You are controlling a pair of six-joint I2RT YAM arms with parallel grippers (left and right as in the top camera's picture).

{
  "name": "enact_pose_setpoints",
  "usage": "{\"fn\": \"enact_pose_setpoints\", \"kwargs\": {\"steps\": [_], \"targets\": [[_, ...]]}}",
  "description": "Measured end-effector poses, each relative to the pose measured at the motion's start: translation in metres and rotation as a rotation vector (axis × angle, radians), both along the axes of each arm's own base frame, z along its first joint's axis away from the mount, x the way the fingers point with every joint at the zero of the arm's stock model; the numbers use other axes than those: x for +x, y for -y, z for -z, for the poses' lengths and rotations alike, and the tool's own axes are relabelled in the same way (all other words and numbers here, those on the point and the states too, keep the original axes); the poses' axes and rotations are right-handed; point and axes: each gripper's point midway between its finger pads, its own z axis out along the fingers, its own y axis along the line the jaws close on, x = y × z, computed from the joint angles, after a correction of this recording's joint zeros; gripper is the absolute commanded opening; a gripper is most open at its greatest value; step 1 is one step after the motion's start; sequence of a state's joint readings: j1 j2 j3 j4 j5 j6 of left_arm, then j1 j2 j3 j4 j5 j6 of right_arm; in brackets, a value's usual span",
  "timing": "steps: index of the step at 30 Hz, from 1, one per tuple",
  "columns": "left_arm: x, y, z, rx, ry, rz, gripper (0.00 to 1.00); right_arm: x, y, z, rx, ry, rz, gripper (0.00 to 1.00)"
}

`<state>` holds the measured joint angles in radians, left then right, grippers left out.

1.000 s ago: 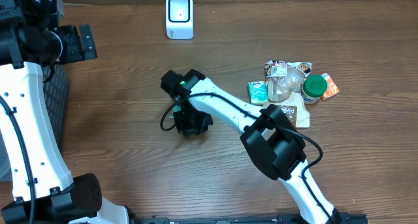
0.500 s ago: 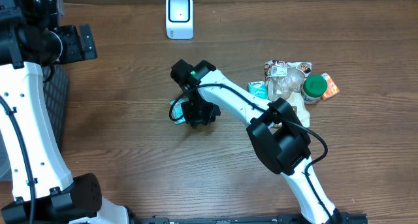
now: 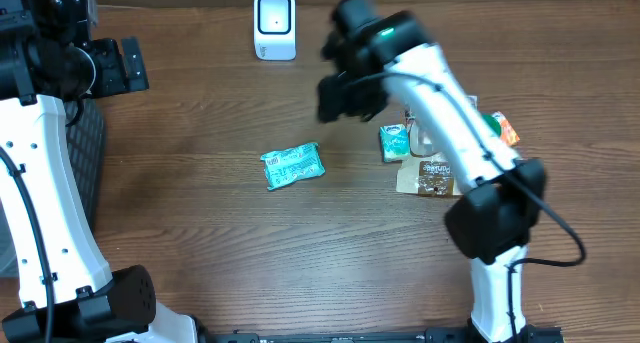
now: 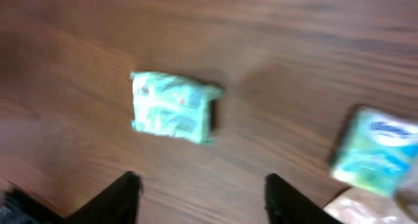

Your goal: Scan the item barcode

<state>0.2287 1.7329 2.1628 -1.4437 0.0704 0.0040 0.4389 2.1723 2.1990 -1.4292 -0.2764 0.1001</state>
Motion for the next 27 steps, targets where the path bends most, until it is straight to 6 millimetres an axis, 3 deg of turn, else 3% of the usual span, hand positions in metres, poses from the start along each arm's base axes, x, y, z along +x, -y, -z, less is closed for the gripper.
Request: {"fn": "enact_pose_setpoints", "kwargs": {"steps": [4, 12, 20, 27], "targets": [[0.000, 0.000, 0.000, 0.000, 0.001, 0.000, 1.00, 0.010, 0.012, 0.021, 0.041, -0.017, 0.005, 0.67], [0.000, 0.000, 0.000, 0.000, 0.001, 0.000, 1.00, 0.000, -0.010, 0.093, 0.162, -0.067, -0.053, 0.67], [0.000, 0.000, 0.000, 0.000, 0.000, 0.000, 1.00, -0.010, -0.026, 0.117, 0.278, -0.080, -0.086, 0.67], [0.000, 0.000, 0.000, 0.000, 0.001, 0.000, 0.99, -0.013, -0.028, 0.118, 0.301, -0.089, -0.091, 0.67]]}}
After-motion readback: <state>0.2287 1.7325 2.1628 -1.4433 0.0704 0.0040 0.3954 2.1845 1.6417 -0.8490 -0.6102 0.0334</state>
